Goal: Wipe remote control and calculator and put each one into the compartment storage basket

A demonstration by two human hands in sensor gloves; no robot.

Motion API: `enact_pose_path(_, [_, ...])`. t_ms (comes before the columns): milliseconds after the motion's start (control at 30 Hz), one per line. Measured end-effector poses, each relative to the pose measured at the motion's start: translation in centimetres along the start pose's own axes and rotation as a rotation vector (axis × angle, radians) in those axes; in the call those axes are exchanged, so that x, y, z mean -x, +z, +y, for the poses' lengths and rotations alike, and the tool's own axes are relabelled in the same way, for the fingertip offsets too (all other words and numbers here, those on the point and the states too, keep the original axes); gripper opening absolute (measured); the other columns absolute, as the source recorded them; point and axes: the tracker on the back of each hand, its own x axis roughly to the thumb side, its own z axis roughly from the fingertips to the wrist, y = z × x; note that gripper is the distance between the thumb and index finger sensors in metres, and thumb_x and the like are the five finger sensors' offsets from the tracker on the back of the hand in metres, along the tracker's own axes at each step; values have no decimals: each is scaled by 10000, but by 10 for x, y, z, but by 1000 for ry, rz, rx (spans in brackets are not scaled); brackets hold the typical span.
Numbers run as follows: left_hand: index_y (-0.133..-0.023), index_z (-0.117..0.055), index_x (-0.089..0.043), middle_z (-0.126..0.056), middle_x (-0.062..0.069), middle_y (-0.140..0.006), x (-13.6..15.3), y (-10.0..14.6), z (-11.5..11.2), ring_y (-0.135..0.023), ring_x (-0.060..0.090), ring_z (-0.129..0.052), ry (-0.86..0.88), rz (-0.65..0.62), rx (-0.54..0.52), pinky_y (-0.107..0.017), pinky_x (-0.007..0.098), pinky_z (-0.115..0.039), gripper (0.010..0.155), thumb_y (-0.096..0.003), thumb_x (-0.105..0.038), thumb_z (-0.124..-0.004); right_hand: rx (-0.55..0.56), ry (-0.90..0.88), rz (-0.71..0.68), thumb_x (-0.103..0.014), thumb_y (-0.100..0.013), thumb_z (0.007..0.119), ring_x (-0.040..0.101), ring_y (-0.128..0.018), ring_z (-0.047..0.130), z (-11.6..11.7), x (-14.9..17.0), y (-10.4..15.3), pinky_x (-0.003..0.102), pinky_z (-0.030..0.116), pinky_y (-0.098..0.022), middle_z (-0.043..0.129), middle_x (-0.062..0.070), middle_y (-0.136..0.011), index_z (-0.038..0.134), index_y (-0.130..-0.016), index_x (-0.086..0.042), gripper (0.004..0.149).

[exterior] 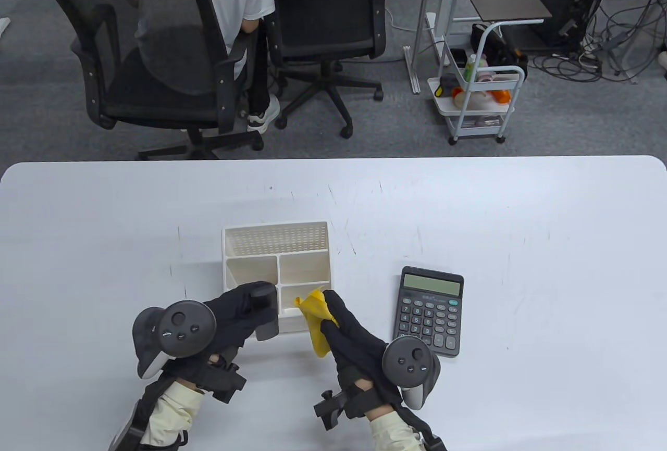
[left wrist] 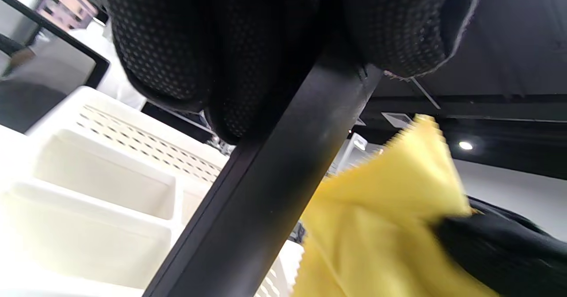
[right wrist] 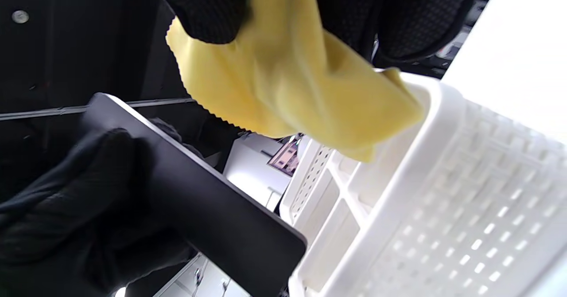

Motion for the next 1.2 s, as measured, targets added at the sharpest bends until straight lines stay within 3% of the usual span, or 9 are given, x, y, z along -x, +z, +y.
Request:
enact_pose_path(200, [-876,-834,-352,-1053,-62,-769,-17,1,-32,-587,163,-1146,-5,-38,75,-431,368,-961,466,-433,-492,-871,44,-37,6,-238,-568,726,346,-719,966,-6,-1,0,587,727,-547,900,196,-926,667,-1032,-10,521])
enact_pose_path(367, [-877,-823,-366,-1053,-70,-764,-13,1,-45,-575,164,-1147,-28,7,67,-419,373,-962,467,-432,-501,-871,-4,-160,-97,-255,-576,718,378,-844,857,3,-13,4,643,665,-576,831,163,-1002,646,-1052,-60,519])
enact_pose_path(533, [-851,-845,-359,-1080,-68,-717,-12,3,-41,-512,152,-1168,-35,13,20,-339,323,-983,468,-416,-524,-883,-18,-129,-200,-249,-576,713,425,-939,718,12,-23,10,678,619,-592,727,165,-1074,622,-1066,-88,524])
enact_pose_path(867, [-858,-840,-305,-1072,-45,-716,-6,9,-26,-494,159,-1173,73,16,-175,-314,283,-1003,470,-429,-494,-874,-51,91,-213,-229,-567,717,436,-900,768,21,-17,11,666,647,-579,750,189,-1050,620,-1060,-59,530])
enact_pose_path(967, [-863,-830,-307,-1065,-43,-727,-2,7,-29,-506,163,-1168,67,34,-139,-323,286,-999,468,-434,-489,-866,-48,109,-217,-229,-566,718,439,-884,788,23,-17,12,657,659,-576,765,192,-1043,626,-1056,-50,530])
enact_pose_path(1133, [-867,-818,-327,-1050,-42,-758,-6,2,-43,-552,188,-1152,55,-11,8,-359,320,-983,462,-433,-477,-869,22,-5,-290,-231,-569,712,435,-905,764,15,-31,13,660,644,-586,736,181,-1061,620,-1061,-72,526])
enact_pose_path(1200, [-867,-814,-337,-1042,-47,-772,-9,2,-43,-568,189,-1147,40,-24,-2,-374,327,-979,460,-432,-476,-870,34,-24,-304,-233,-570,711,434,-918,748,13,-32,14,666,635,-588,725,175,-1071,622,-1062,-82,522])
